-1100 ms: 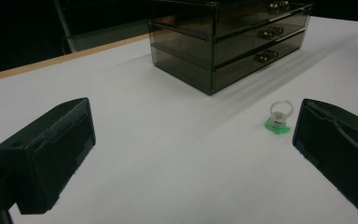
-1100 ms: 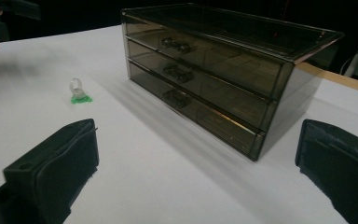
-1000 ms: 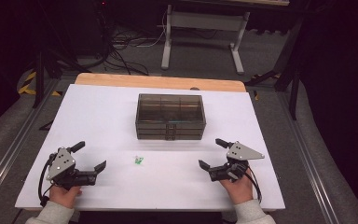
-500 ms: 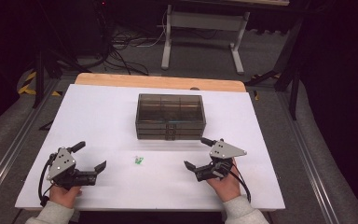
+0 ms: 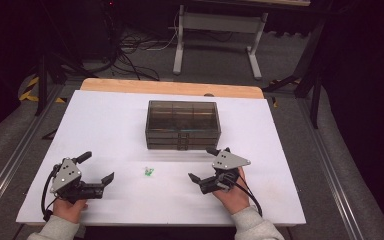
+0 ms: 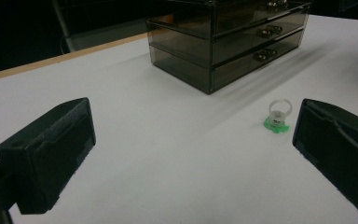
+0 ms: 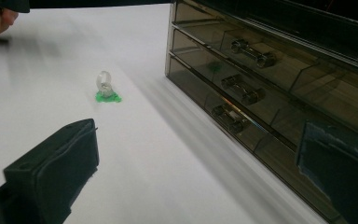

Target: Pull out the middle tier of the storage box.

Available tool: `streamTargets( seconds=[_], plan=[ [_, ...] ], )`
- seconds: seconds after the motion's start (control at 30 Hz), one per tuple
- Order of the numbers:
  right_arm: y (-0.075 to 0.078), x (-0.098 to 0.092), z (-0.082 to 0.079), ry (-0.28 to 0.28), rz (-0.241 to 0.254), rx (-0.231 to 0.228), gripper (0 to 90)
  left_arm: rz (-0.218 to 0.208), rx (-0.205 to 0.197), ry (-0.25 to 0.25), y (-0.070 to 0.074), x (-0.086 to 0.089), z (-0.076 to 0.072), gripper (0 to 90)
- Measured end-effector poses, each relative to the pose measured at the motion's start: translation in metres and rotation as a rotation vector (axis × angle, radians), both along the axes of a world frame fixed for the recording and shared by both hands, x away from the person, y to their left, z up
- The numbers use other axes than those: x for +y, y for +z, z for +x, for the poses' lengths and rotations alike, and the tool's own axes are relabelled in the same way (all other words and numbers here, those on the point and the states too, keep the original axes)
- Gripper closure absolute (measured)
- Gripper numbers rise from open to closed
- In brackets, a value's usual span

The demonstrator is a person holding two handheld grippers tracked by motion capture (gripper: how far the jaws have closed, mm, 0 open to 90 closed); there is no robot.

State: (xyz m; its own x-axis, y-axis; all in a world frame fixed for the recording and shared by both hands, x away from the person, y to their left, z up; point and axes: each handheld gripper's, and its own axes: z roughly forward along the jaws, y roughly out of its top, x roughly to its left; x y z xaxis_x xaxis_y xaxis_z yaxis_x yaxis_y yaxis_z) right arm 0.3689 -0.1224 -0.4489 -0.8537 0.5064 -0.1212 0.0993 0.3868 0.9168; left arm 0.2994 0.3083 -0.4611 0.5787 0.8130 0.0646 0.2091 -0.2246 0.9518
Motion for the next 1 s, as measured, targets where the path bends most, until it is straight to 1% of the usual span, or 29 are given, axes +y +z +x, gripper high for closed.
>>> streamTargets(
  seconds=[0.03, 0.07, 0.17, 0.23, 0.27, 0.37, 0.4, 0.43, 0.5, 0.53, 0.57, 0.6, 0.63, 0.67, 0.77, 0.8, 0.9, 0.93, 1.0],
  plan=[
    [0.000, 0.001, 0.000, 0.000, 0.001, -0.001, 0.2, 0.001, 0.000, 0.000, 0.000, 0.000, 0.000, 0.2],
    [0.000, 0.002, 0.000, 0.001, 0.004, -0.017, 0.2, 0.001, 0.000, 0.000, 0.000, 0.000, 0.000, 0.2],
    [0.001, 0.004, 0.000, 0.007, -0.002, -0.021, 0.1, 0.001, 0.001, 0.000, 0.000, 0.000, 0.000, 0.3],
    [0.001, 0.007, 0.000, 0.009, -0.021, -0.029, 0.1, 0.002, 0.000, 0.000, 0.000, 0.000, 0.000, 0.3],
    [0.001, 0.010, 0.000, 0.014, -0.039, -0.034, 0.1, 0.002, 0.000, 0.000, 0.000, 0.000, 0.000, 0.3],
    [0.001, 0.012, -0.001, 0.014, -0.066, -0.046, 0.9, 0.005, -0.001, 0.000, 0.000, 0.000, 0.000, 0.3],
    [0.001, 0.012, -0.001, 0.014, -0.066, -0.046, 0.9, 0.005, -0.001, 0.000, 0.000, 0.000, 0.000, 0.3],
    [0.002, 0.014, -0.001, 0.011, -0.085, -0.061, 2.2, 0.005, -0.001, 0.001, 0.000, 0.000, 0.000, 0.3],
    [0.002, 0.014, -0.001, 0.011, -0.090, -0.066, 2.7, 0.006, -0.001, 0.001, 0.000, 0.000, 0.000, 0.3],
    [0.004, 0.016, -0.001, 0.016, -0.106, -0.075, 4.5, 0.007, 0.000, 0.000, 0.000, 0.000, 0.000, 0.3],
    [0.004, 0.016, -0.001, 0.016, -0.106, -0.075, 4.5, 0.007, 0.000, 0.000, 0.000, 0.000, 0.000, 0.3],
    [0.005, 0.017, -0.001, 0.018, -0.125, -0.084, 6.0, 0.007, -0.001, 0.000, 0.000, 0.000, 0.000, 0.3],
    [0.005, 0.017, -0.001, 0.018, -0.125, -0.084, 6.0, 0.006, -0.001, 0.001, 0.000, 0.000, 0.000, 0.3],
    [0.006, 0.018, -0.001, 0.010, -0.142, -0.091, 7.5, 0.005, 0.000, 0.000, 0.000, 0.000, 0.000, 0.3],
    [0.007, 0.018, -0.001, 0.002, -0.156, -0.097, 8.9, 0.005, 0.000, 0.000, 0.000, 0.000, 0.000, 0.3],
    [0.008, 0.019, -0.001, -0.008, -0.177, -0.111, 11.7, 0.005, 0.000, 0.000, 0.000, 0.000, 0.000, 0.3],
    [0.008, 0.020, -0.002, -0.029, -0.216, -0.140, 14.8, 0.006, 0.000, 0.000, 0.000, 0.000, 0.000, 0.3],
    [0.008, 0.020, -0.002, -0.029, -0.216, -0.140, 14.8, 0.006, 0.000, 0.000, 0.000, 0.000, 0.000, 0.3],
    [0.009, 0.022, -0.004, -0.042, -0.238, -0.167, 16.8, 0.006, 0.001, 0.001, 0.000, 0.000, 0.000, 0.3]
  ],
)
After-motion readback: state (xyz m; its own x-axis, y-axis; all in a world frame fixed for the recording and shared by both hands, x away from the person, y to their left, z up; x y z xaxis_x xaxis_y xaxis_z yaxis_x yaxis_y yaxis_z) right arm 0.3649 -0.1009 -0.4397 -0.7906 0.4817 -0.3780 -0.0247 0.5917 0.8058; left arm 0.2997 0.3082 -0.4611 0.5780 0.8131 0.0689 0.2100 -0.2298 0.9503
